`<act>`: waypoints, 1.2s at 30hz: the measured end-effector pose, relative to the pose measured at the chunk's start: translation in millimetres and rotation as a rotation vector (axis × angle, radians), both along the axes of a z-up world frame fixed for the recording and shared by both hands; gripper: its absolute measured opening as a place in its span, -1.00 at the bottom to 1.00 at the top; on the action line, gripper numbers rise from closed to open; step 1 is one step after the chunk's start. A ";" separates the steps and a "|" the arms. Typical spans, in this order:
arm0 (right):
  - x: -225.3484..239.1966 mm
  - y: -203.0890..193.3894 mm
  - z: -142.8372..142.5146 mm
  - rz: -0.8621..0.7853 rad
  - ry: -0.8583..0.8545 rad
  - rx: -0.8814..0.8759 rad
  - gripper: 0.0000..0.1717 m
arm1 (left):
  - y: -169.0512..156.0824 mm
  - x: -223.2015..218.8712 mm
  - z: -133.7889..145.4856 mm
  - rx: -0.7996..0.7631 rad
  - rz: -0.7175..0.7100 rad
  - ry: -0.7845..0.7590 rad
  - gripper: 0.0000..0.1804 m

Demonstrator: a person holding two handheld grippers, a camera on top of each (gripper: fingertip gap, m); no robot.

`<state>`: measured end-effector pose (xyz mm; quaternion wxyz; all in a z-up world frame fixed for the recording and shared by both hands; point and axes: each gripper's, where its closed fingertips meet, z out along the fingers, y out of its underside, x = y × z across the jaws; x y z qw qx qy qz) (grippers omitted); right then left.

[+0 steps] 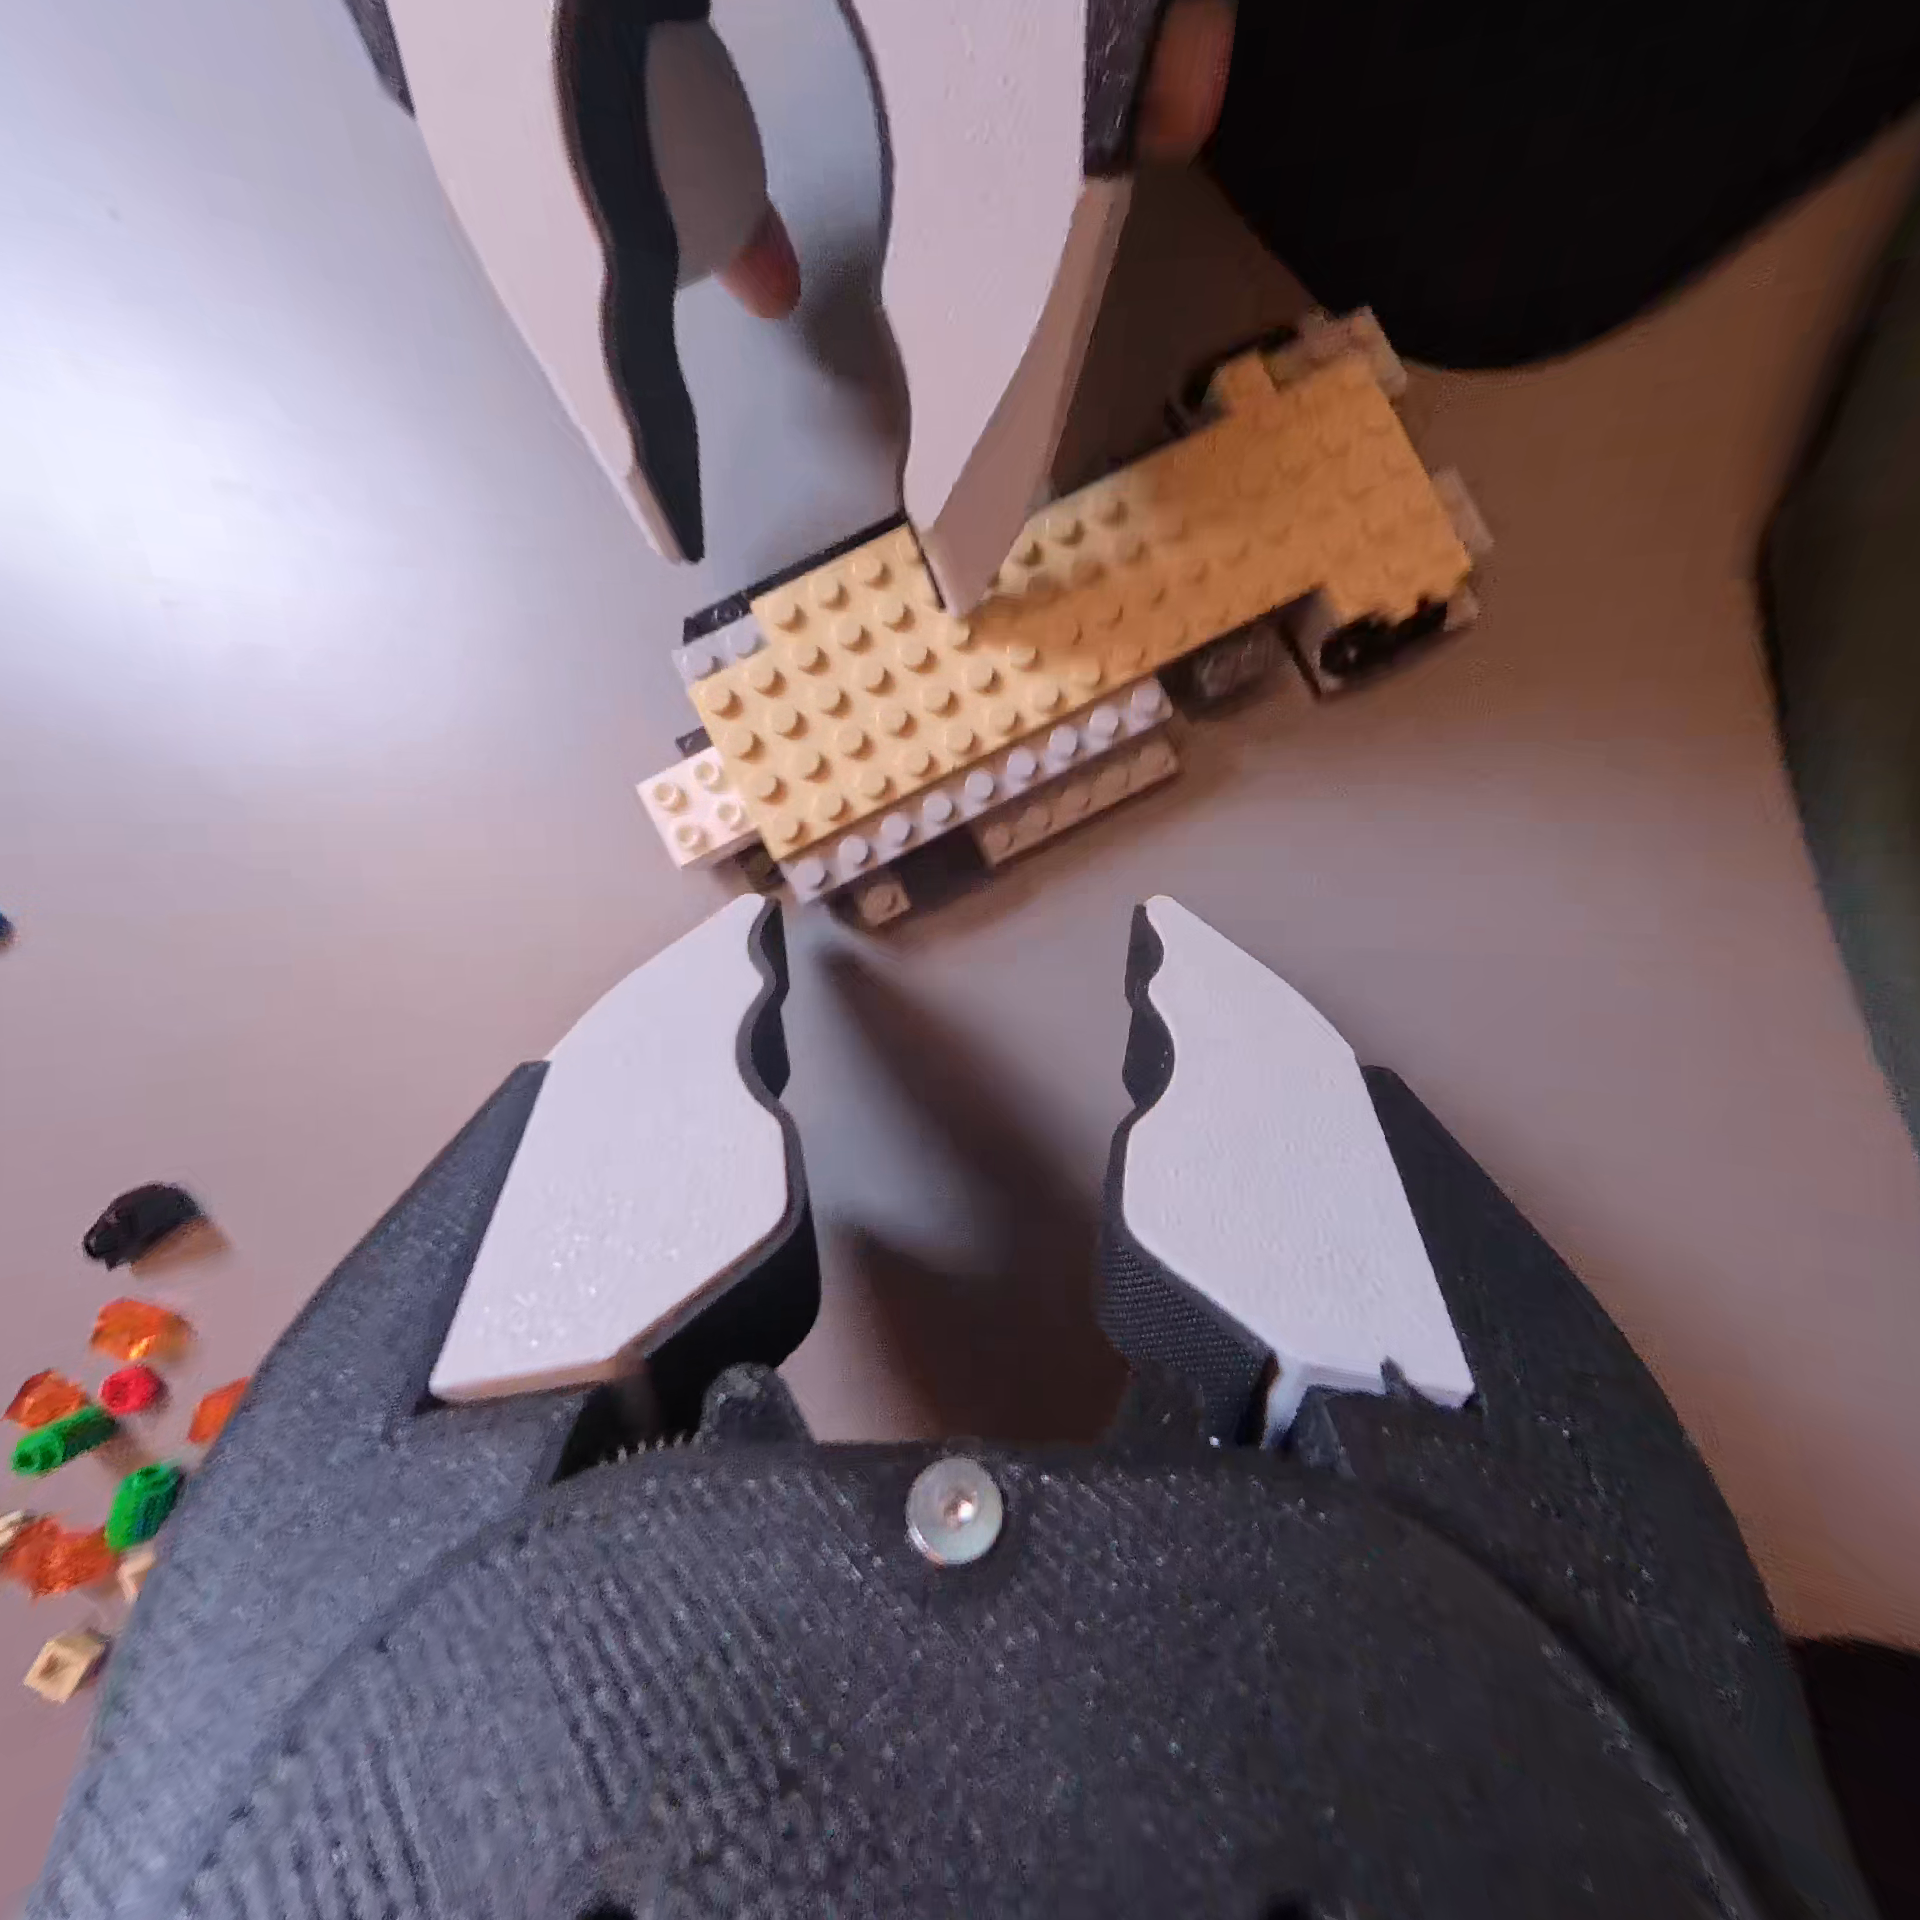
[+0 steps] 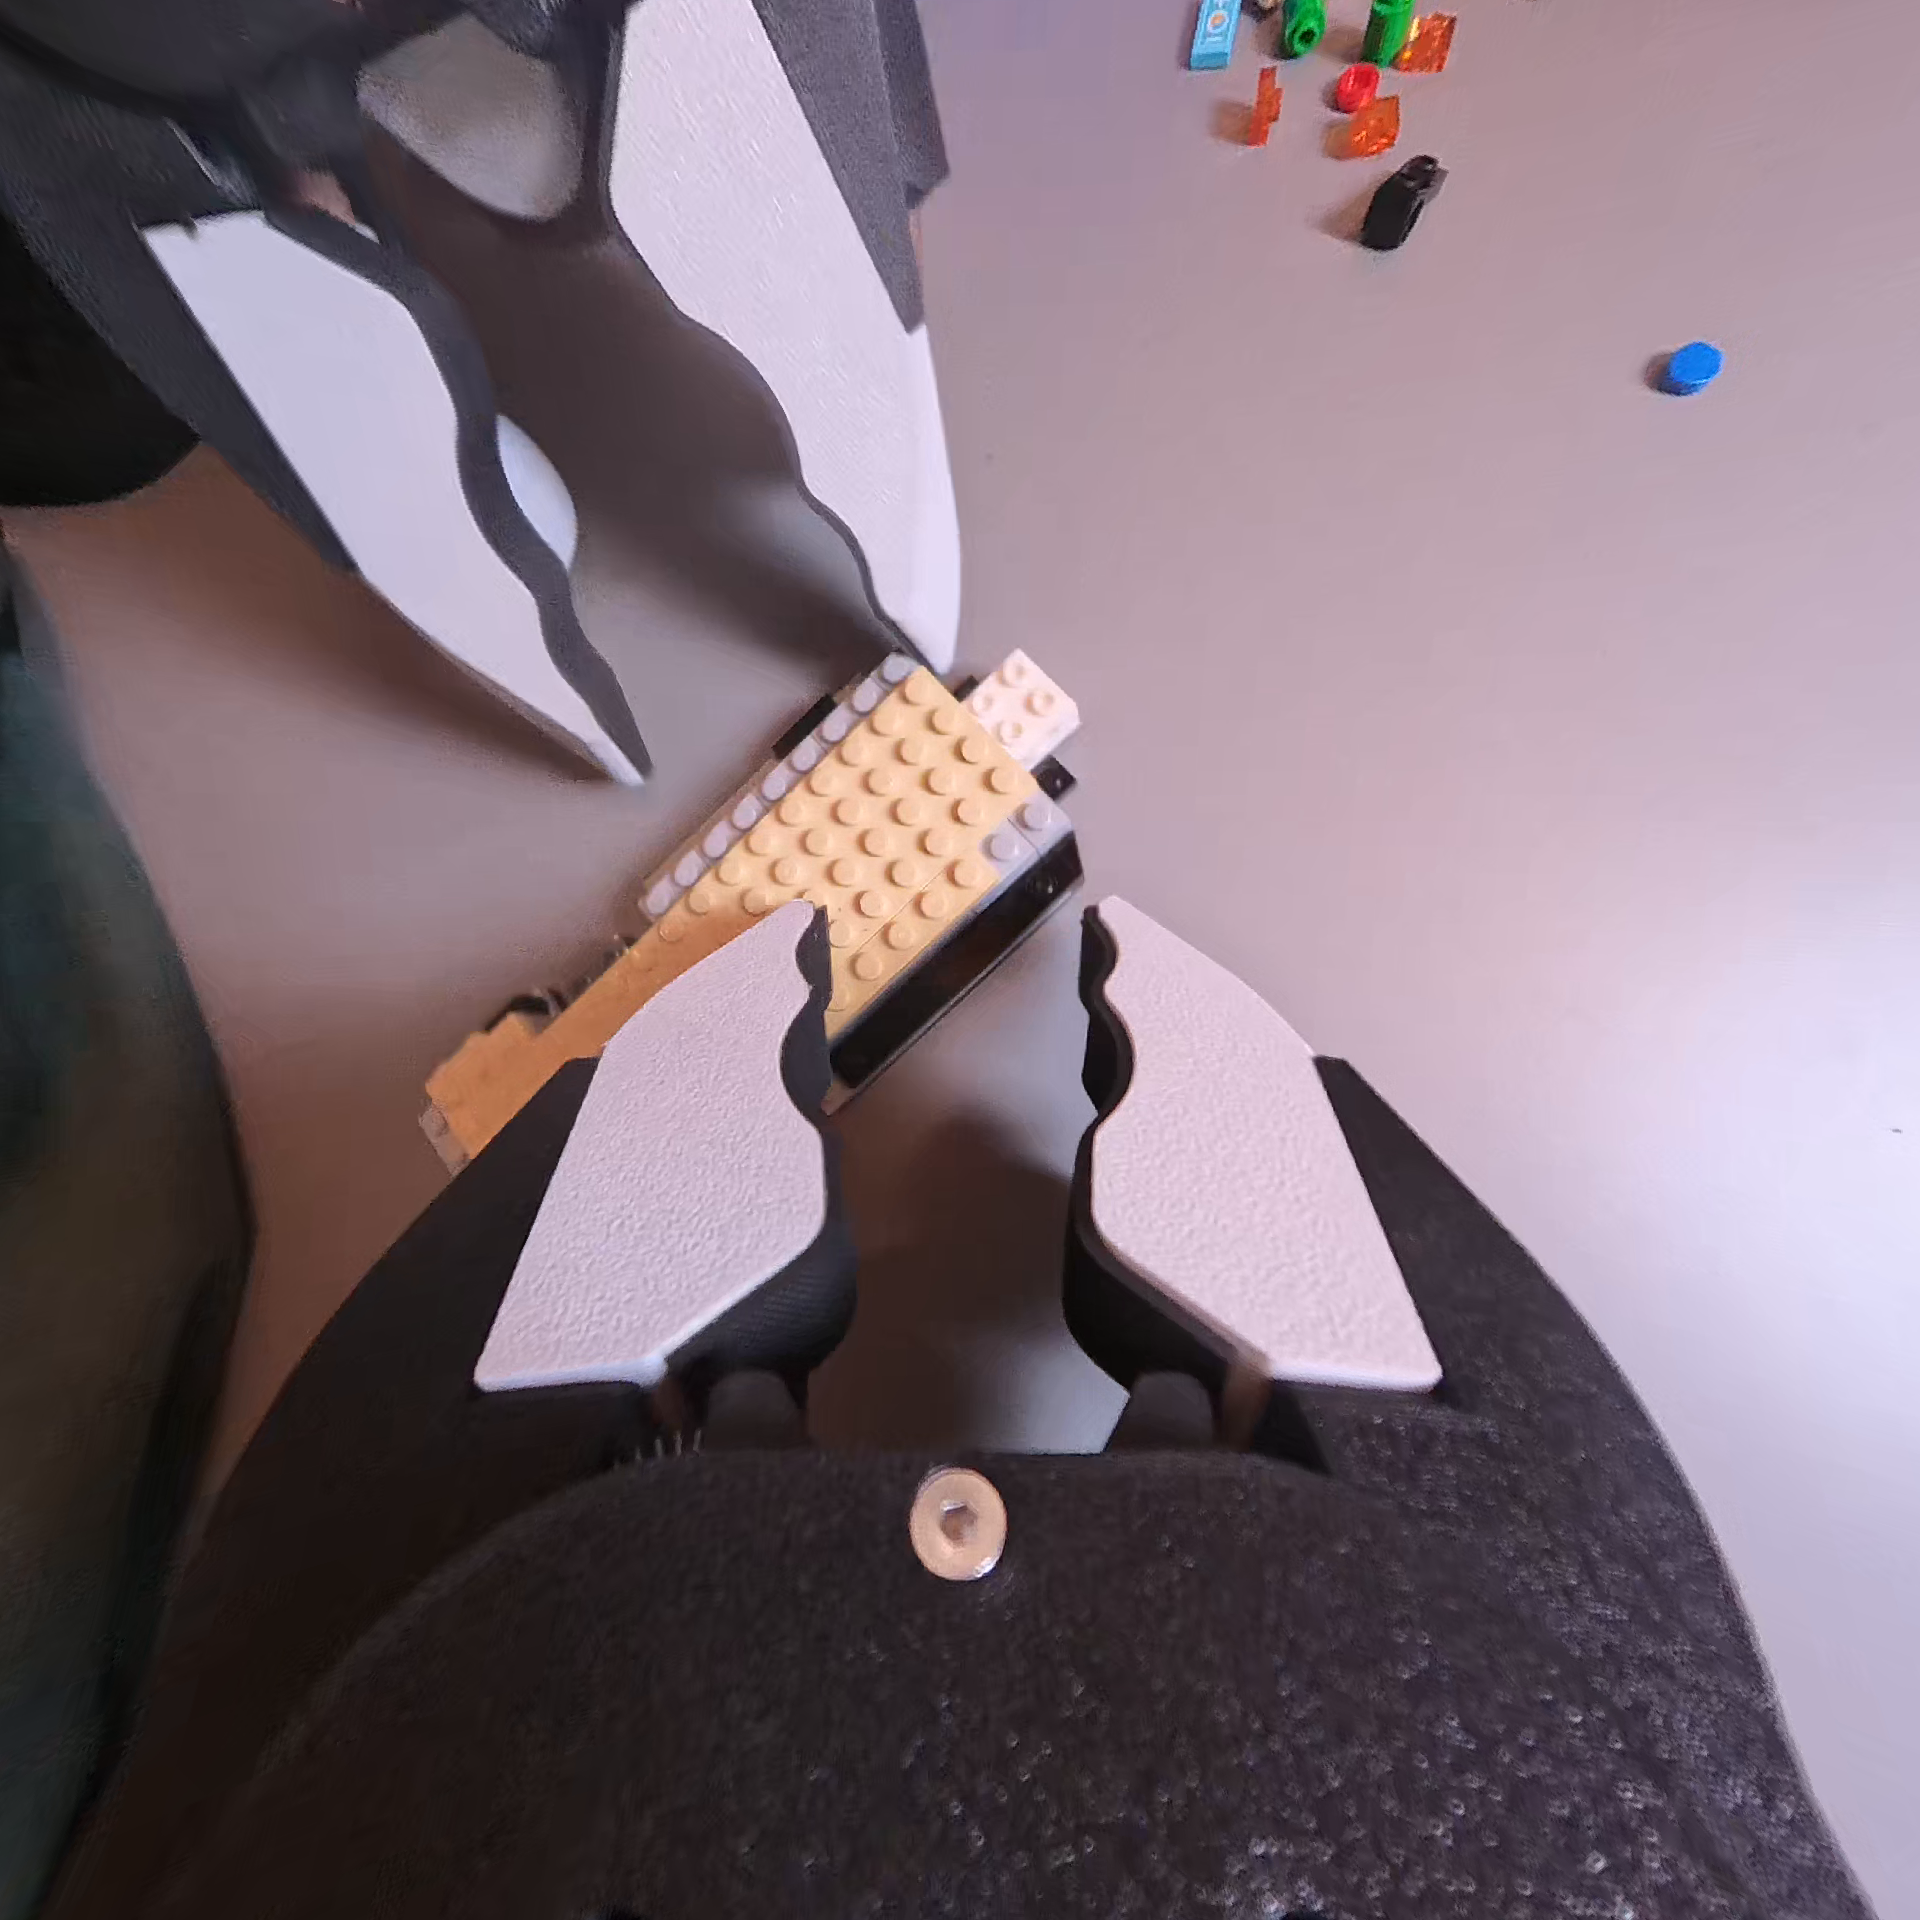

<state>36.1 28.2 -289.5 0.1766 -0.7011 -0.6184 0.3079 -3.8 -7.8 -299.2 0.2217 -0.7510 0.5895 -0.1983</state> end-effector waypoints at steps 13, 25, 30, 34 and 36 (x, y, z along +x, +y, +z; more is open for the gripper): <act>-8.7 -20.4 -0.9 0.015 -0.092 0.044 -0.42 | 17.9 28.2 1.2 0.071 -0.147 -0.209 -0.16; -7.9 -29.4 -2.7 0.066 -0.103 0.096 -0.33 | 15.1 31.0 0.2 0.083 0.078 -0.202 -0.24; -8.8 -31.8 -1.9 0.059 0.011 0.176 -0.35 | 12.2 29.7 0.2 0.084 0.077 -0.201 -0.24; -8.5 -31.8 1.1 0.029 0.070 0.188 -0.38 | 11.6 29.4 -0.3 0.083 0.074 -0.192 -0.24; -10.1 -29.2 8.3 0.013 0.129 0.232 -0.48 | 11.7 29.0 -0.5 0.085 0.083 -0.188 -0.24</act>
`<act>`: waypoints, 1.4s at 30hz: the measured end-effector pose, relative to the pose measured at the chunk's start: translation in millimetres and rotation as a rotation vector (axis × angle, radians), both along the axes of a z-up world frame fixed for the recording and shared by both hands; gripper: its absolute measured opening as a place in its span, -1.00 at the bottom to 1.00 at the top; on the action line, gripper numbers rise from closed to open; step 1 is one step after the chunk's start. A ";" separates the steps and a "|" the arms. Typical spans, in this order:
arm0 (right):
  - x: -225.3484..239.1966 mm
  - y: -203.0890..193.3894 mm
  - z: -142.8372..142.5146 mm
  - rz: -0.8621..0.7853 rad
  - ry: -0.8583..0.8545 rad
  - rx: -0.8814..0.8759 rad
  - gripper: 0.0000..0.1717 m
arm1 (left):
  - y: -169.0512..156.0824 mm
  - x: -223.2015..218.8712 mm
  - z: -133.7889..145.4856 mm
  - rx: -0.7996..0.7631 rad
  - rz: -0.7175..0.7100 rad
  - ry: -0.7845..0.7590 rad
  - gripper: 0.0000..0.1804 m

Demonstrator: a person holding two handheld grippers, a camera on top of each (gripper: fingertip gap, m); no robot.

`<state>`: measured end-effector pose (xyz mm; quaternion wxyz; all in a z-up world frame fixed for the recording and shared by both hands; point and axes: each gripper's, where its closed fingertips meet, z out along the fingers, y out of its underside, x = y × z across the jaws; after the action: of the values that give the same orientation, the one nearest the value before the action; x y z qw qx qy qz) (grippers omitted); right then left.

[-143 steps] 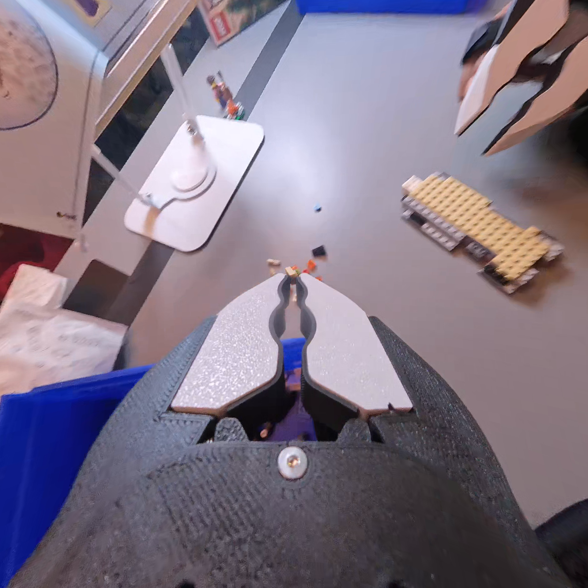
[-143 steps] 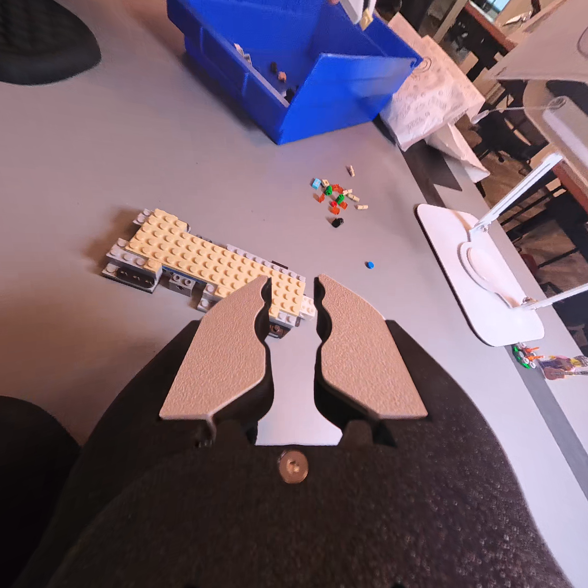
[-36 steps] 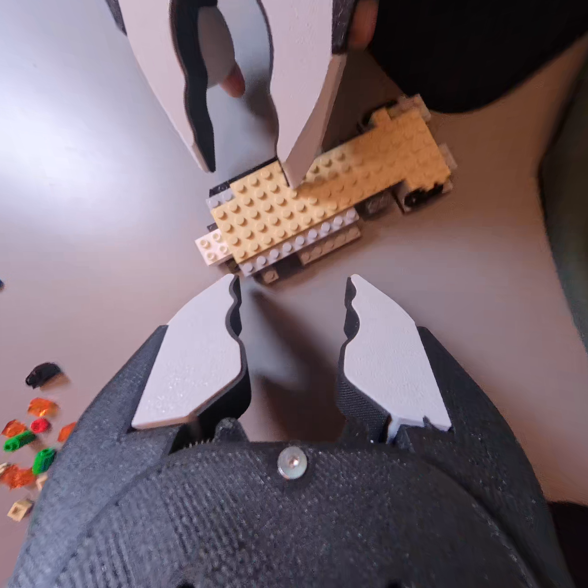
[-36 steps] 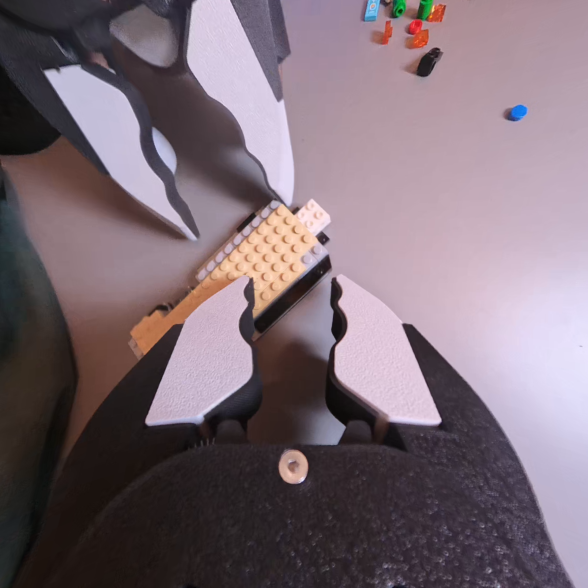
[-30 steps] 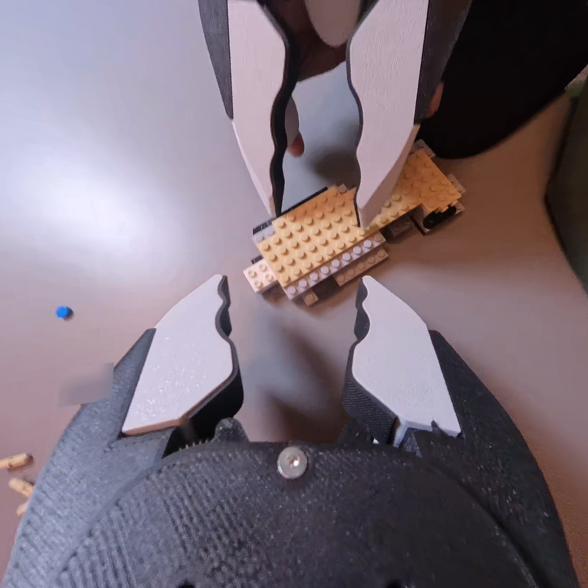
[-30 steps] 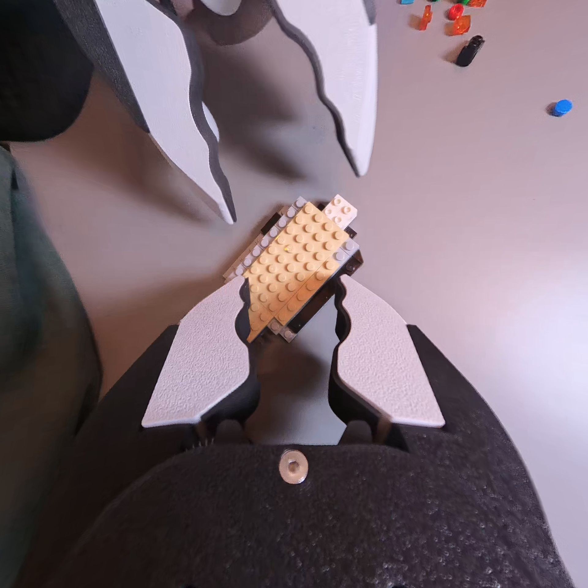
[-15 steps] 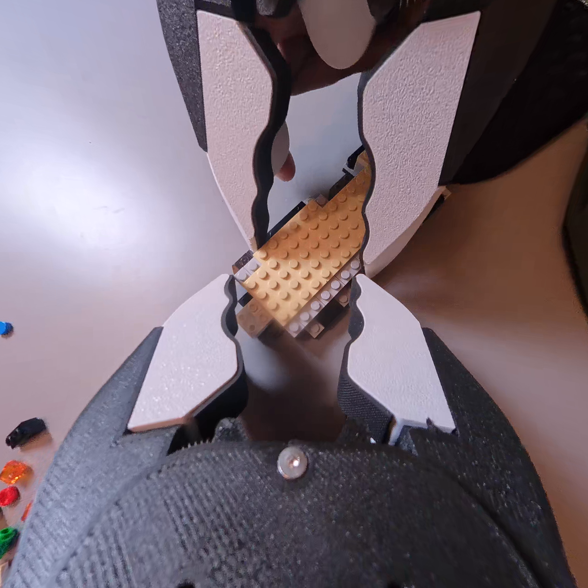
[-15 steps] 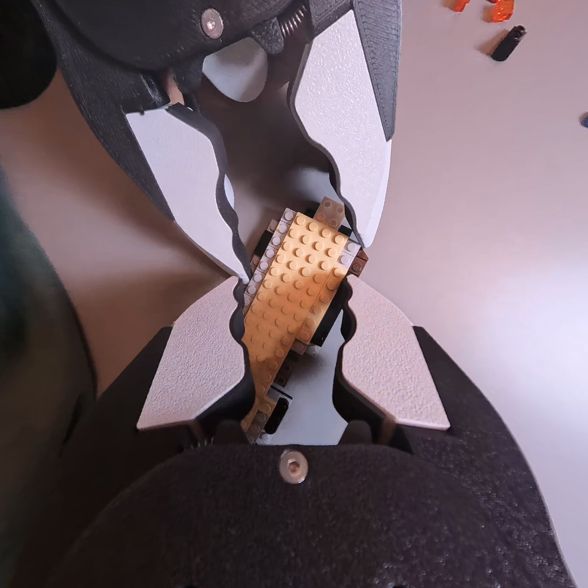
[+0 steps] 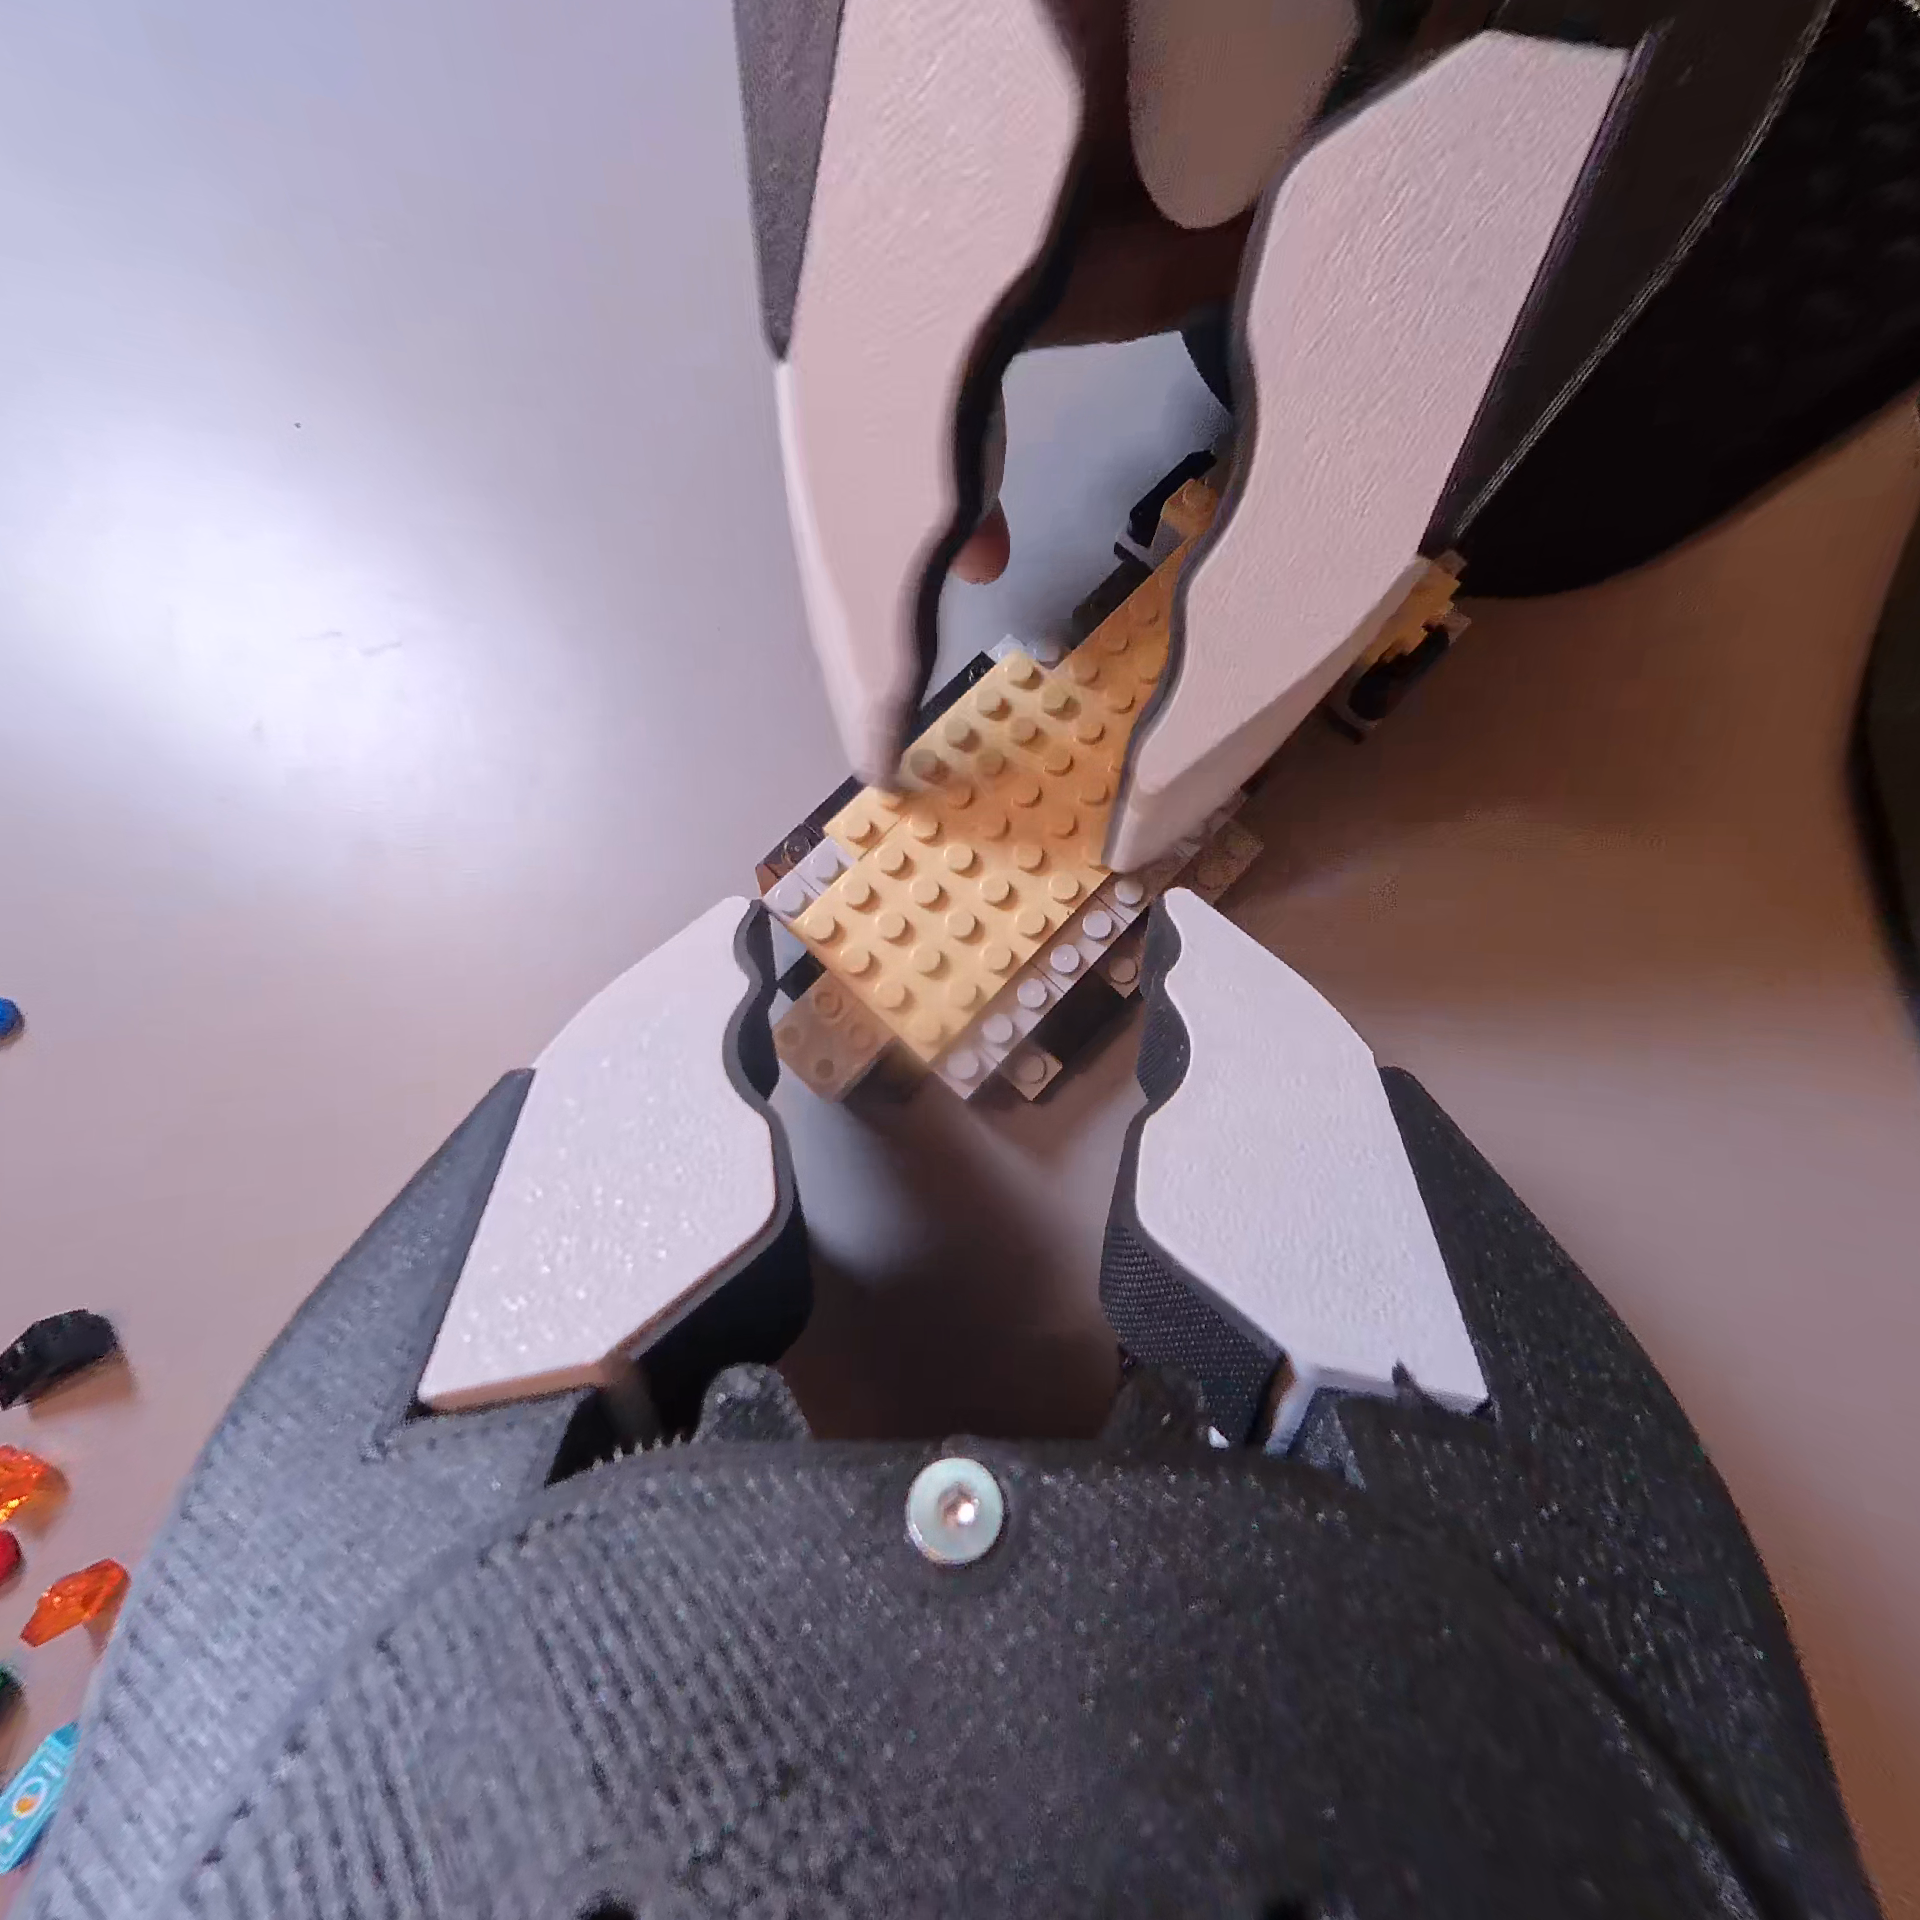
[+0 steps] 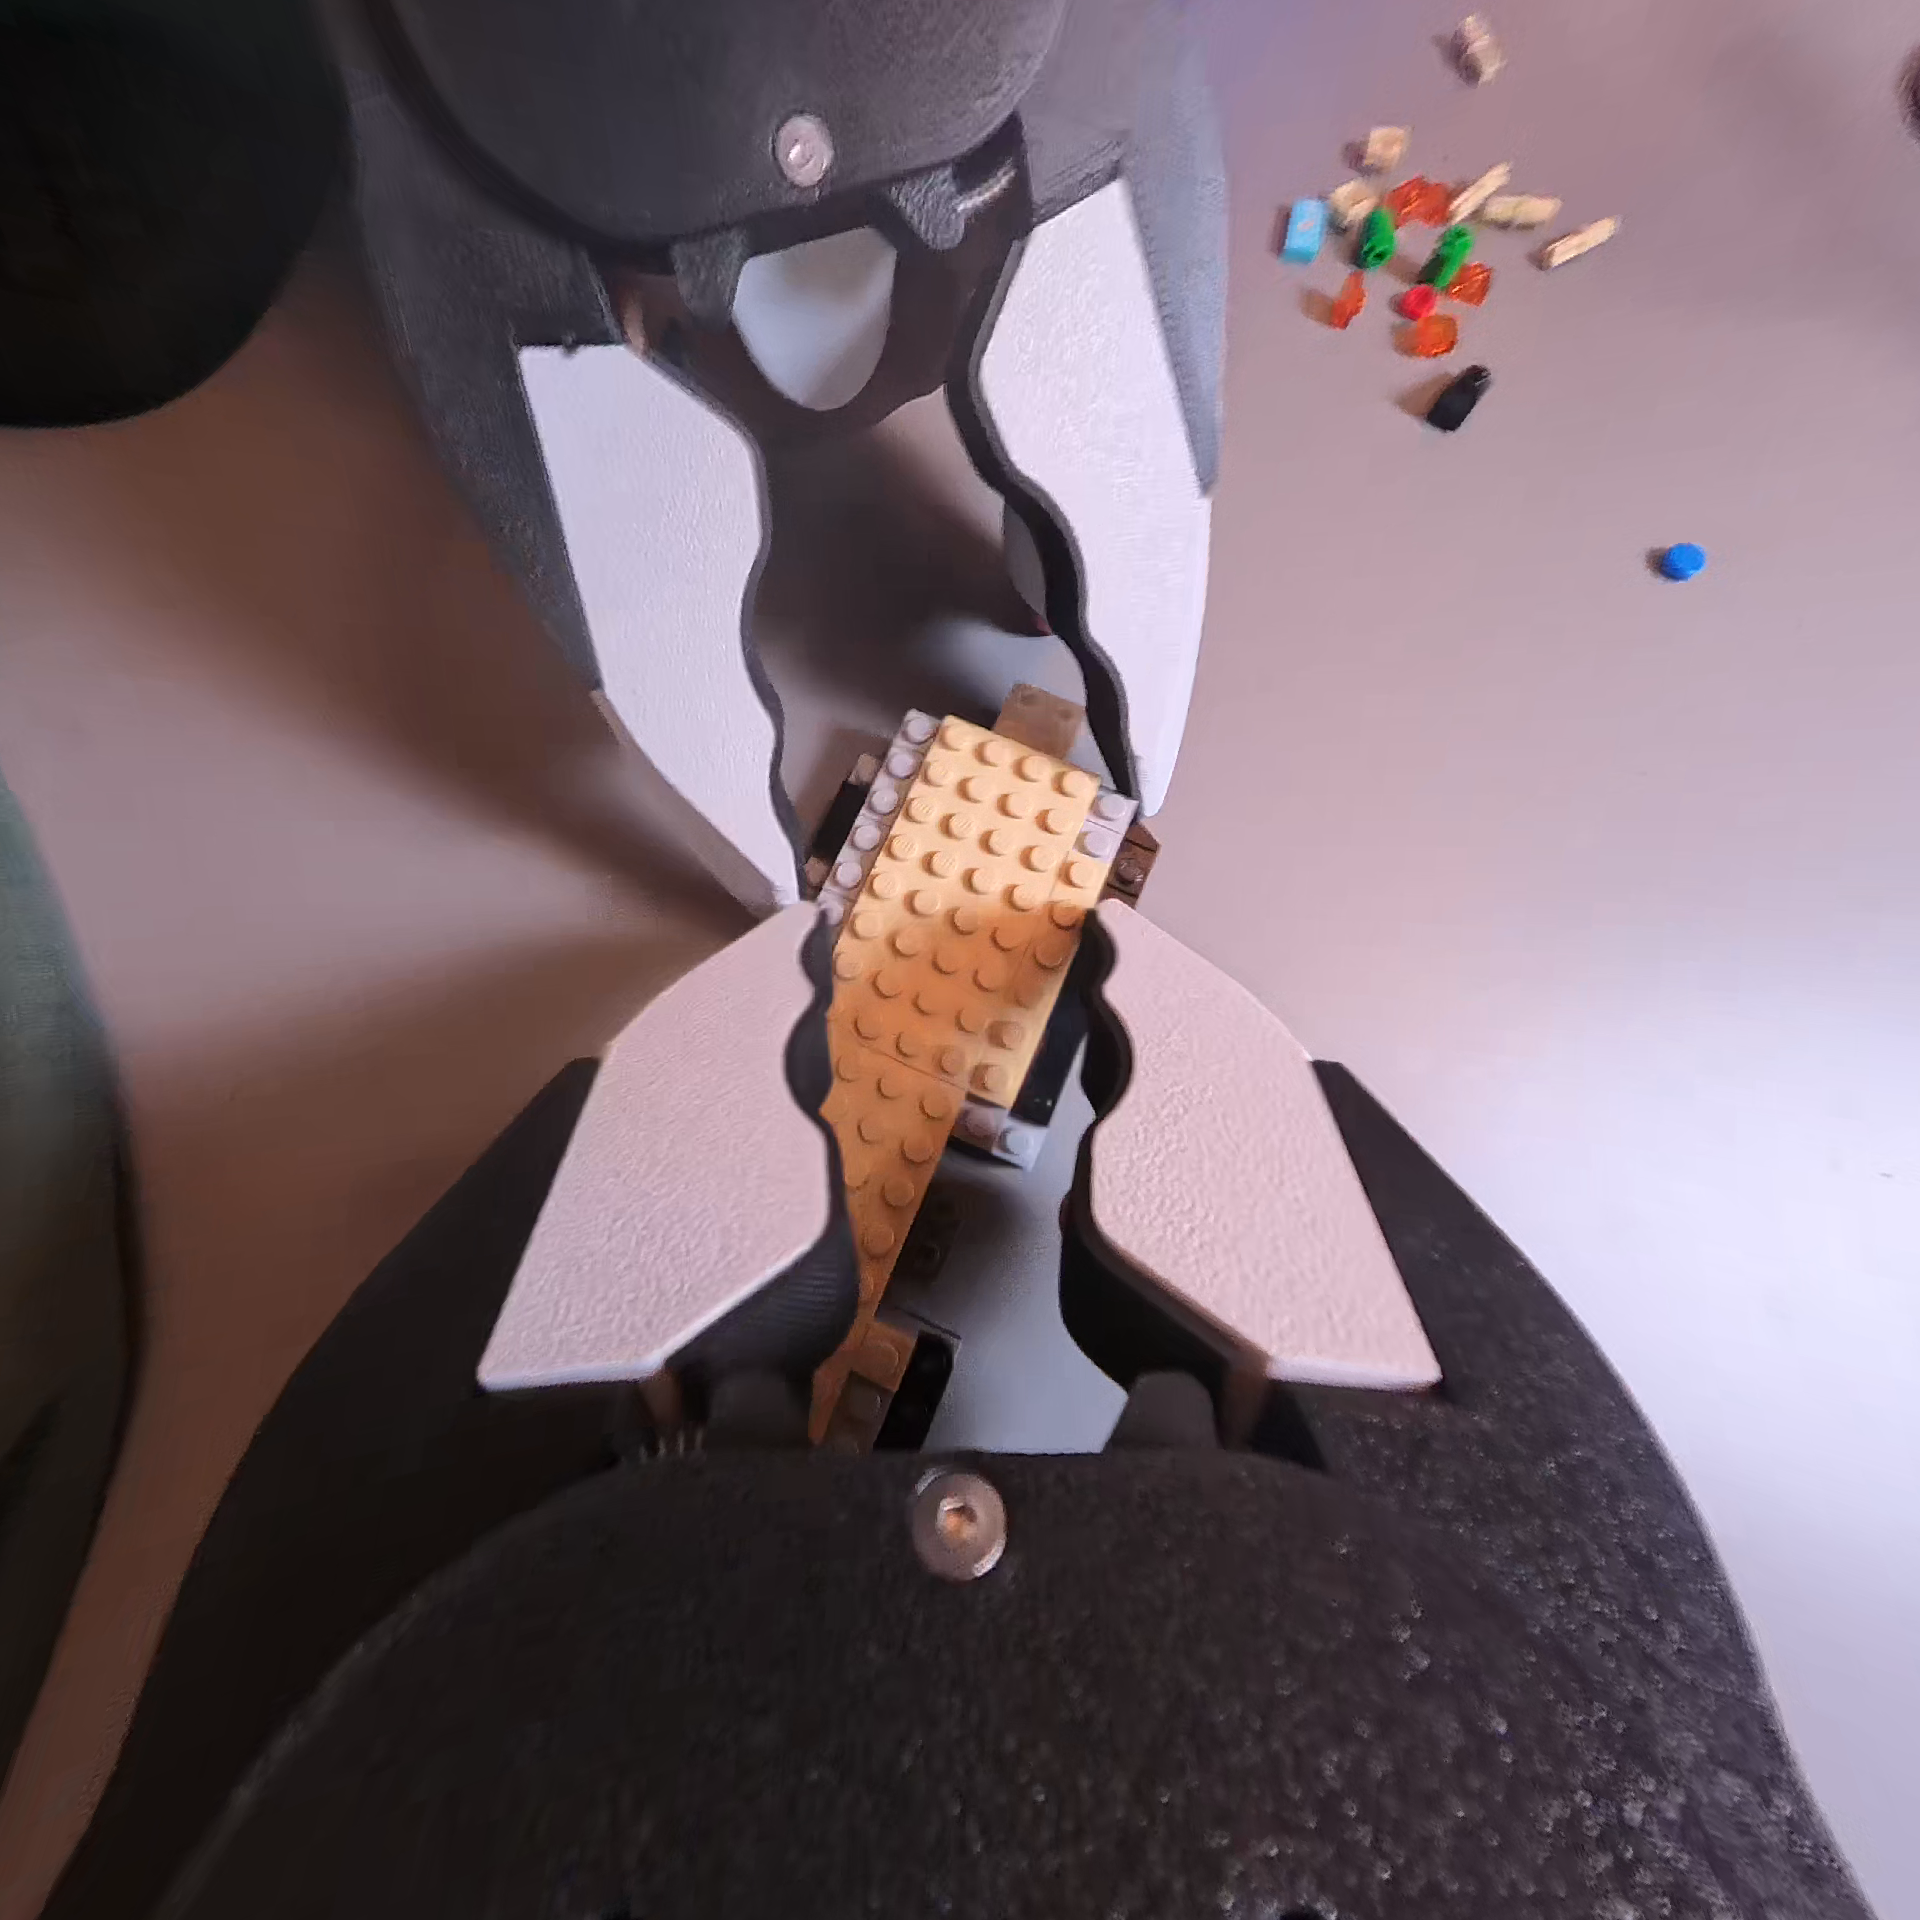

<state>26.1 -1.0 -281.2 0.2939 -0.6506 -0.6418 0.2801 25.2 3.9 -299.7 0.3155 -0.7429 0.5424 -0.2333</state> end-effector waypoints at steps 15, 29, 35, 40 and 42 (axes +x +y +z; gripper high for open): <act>-0.8 9.4 -7.2 -0.055 -0.121 -0.219 -0.54 | 4.8 4.1 0.6 0.009 0.119 0.016 -0.24; -8.0 16.2 6.1 -0.022 0.056 0.011 -0.75 | 5.7 2.7 -0.1 0.003 0.125 0.007 -0.24; -9.5 8.3 23.2 0.041 0.105 0.059 -0.91 | 8.5 2.0 0.2 0.002 0.118 0.003 -0.24; -2.4 8.7 54.2 0.066 0.269 -0.018 -0.91 | 8.4 0.7 1.3 0.001 0.087 -0.008 -0.24; -0.4 8.3 61.6 0.080 0.341 -0.029 -0.91 | 10.4 -5.0 5.0 0.025 0.073 -0.013 -0.24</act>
<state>25.6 7.3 -219.6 0.3777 -0.5719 -0.6039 0.4068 20.2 14.3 -294.7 0.3365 -0.7566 0.5158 -0.2198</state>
